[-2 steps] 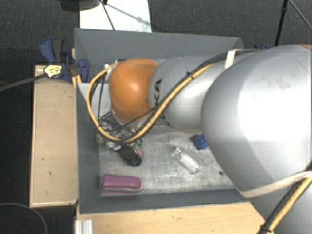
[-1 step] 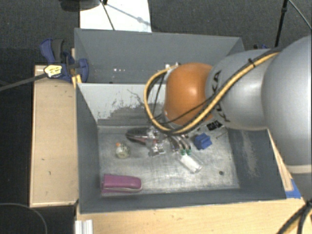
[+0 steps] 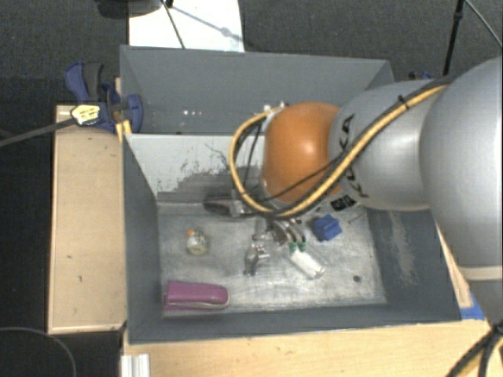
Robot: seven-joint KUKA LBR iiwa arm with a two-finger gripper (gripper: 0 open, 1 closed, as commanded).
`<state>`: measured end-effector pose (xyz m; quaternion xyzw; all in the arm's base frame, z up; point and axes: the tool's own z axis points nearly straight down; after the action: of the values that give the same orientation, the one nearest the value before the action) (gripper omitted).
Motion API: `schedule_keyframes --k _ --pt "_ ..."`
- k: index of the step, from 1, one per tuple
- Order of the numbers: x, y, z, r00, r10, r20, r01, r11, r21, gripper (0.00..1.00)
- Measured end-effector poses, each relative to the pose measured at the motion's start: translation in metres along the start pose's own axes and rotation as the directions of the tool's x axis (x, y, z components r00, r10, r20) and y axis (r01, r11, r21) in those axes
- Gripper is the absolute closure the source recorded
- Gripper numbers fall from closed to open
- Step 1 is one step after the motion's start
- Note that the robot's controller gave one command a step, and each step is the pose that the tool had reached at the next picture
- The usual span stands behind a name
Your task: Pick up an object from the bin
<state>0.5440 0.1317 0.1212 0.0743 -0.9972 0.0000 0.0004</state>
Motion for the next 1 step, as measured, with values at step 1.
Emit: schedule_keyframes --k 1 --pt "-0.0451 -0.0169 -0.0091 0.998 0.059 0.01 -0.059 0.998 -0.002 0.0"
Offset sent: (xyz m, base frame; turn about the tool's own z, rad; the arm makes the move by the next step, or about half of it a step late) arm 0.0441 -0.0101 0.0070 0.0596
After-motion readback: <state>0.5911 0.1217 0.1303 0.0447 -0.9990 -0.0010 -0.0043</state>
